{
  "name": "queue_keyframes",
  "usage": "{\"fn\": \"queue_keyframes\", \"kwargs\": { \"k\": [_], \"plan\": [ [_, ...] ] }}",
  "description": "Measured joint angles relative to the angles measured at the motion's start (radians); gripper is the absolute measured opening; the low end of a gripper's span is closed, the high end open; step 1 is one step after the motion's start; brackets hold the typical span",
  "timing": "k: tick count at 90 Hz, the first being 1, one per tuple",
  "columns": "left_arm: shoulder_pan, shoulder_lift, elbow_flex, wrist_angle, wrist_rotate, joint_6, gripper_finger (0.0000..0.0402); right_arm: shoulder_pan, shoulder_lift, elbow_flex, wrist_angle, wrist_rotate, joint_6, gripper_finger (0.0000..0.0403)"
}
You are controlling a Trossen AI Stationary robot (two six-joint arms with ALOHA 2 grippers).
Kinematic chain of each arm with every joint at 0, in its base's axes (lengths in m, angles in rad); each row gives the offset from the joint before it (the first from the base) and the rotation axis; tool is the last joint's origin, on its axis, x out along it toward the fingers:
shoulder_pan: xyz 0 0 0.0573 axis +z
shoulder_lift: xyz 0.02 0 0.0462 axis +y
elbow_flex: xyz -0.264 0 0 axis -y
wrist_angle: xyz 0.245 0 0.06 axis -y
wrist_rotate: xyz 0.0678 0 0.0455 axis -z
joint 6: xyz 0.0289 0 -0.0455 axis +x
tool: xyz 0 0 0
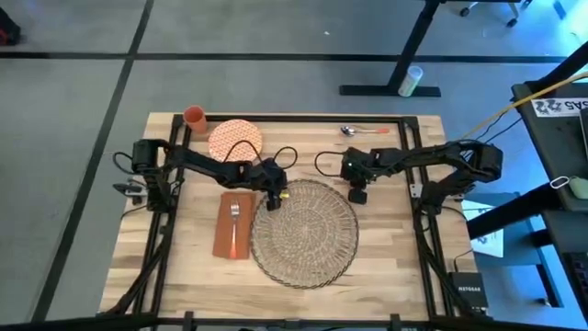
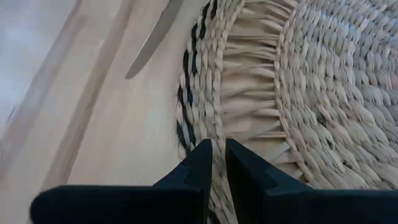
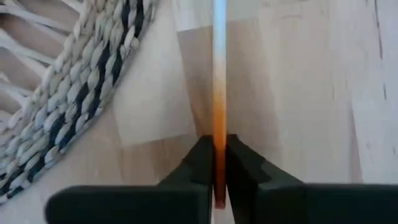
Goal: Set table place
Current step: Put the orange table knife to the right of the brown table mat
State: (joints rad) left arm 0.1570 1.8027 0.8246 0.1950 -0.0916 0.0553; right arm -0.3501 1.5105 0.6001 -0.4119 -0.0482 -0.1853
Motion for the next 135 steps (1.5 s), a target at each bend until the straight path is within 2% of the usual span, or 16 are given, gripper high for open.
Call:
{"fn": "queue_keyframes", "kwargs": {
  "k": [14, 33, 46, 68, 104, 116, 135],
  "plan": [
    [0.0, 0.0, 0.0, -0.002, 0.0, -0.003, 0.0004, 0.0, 0.0, -0.003, 0.018, -0.023, -0.003, 0.0002],
    [0.001, 0.0, 0.0, 0.001, -0.001, -0.023, 0.0002, 0.002, -0.008, -0.004, 0.023, -0.044, 0.0, 0.0002],
    [-0.008, 0.0, 0.0, 0.011, -0.001, -0.043, 0.0001, 0.005, -0.06, -0.011, 0.017, -0.072, 0.027, 0.0001],
    [-0.063, -0.016, 0.007, 0.031, -0.028, -0.071, 0.0001, 0.088, -0.166, -0.012, -0.094, -0.1, 0.111, 0.0],
    [-0.15, -0.112, 0.024, 0.025, -0.12, -0.082, 0.0001, 0.296, -0.374, -0.009, -0.268, -0.136, 0.39, 0.0],
    [-0.172, -0.128, 0.024, 0.027, -0.152, -0.098, 0.0001, 0.389, -0.448, -0.009, -0.308, -0.129, 0.542, 0.0],
    [-0.186, -0.129, 0.024, 0.026, -0.175, -0.149, 0.0001, 0.555, -0.492, -0.008, -0.266, -0.105, 0.796, 0.0]
  ]
}}
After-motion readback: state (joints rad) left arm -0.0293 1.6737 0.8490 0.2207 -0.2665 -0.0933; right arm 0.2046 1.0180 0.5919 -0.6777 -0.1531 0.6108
